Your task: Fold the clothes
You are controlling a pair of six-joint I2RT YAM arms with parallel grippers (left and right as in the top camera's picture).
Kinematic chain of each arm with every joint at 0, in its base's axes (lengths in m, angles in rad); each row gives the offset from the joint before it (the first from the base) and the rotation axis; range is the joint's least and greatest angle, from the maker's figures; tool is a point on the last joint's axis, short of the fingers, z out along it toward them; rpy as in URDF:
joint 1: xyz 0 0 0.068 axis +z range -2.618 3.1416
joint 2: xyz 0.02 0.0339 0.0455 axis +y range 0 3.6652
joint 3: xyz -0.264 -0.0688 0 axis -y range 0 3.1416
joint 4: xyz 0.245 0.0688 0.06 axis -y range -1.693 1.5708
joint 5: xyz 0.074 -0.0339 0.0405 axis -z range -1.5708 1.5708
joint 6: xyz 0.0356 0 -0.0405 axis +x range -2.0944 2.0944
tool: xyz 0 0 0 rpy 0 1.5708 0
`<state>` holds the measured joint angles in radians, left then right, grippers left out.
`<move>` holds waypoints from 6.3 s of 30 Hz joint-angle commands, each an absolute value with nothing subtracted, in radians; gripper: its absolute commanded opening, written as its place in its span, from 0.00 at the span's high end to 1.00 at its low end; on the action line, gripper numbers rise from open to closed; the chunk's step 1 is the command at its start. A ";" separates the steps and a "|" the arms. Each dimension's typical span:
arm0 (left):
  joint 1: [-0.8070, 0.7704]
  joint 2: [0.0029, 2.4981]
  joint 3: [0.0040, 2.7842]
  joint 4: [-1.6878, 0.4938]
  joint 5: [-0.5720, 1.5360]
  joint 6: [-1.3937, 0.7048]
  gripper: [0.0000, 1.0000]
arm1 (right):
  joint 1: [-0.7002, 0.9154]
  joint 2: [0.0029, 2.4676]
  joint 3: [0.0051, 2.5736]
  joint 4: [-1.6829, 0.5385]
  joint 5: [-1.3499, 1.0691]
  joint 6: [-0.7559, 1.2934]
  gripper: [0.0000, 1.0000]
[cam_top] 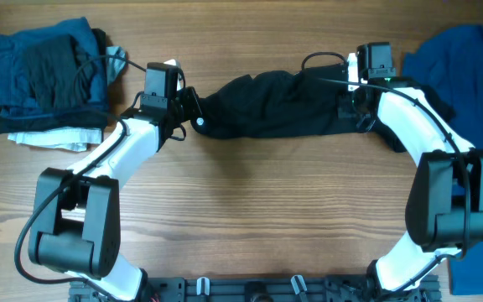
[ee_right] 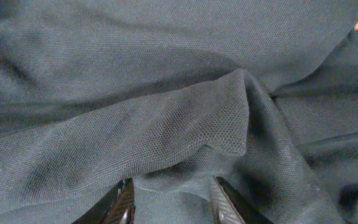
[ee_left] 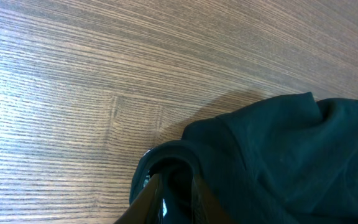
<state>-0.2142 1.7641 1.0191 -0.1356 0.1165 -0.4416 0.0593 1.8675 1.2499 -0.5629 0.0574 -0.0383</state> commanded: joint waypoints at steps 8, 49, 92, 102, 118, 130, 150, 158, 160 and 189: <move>-0.211 1.745 1.032 -0.136 0.114 -0.426 0.82 | 0.059 1.895 1.235 -0.559 0.041 0.003 0.55; -0.211 1.745 1.032 -0.140 0.114 -0.426 0.78 | 0.086 1.830 1.227 -0.487 0.140 0.002 0.96; -0.211 1.862 1.032 -0.023 0.219 -0.981 0.59 | 0.086 1.595 1.219 -0.824 0.202 0.109 0.96; -0.212 1.888 1.032 -0.033 0.181 -0.981 0.57 | 0.086 1.595 1.219 -0.825 0.202 0.109 0.95; -0.211 1.903 1.032 -0.014 0.155 -0.981 0.65 | 0.086 1.595 1.219 -0.825 0.202 0.109 0.96; -0.211 1.922 1.032 -0.002 0.136 -0.981 0.61 | 0.086 1.595 1.219 -0.825 0.202 0.109 0.96; -0.075 1.692 1.033 0.139 0.334 -0.889 0.96 | 0.084 1.465 1.345 -0.982 0.202 0.204 0.96; -0.054 1.337 1.033 0.045 0.285 -0.683 0.96 | 0.084 1.283 1.406 -1.095 0.202 0.220 0.96; -0.054 1.256 1.036 0.022 0.261 -0.654 0.96 | 0.084 1.247 1.433 -1.123 0.202 0.219 0.96; -0.054 0.992 1.969 -0.951 0.090 -0.395 0.96 | 0.084 1.195 2.302 -1.524 0.164 0.123 0.96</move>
<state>-0.0589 0.9993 1.8790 -0.9127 0.1482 -0.4519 0.0803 1.2057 2.2135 -1.4940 0.1501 0.1341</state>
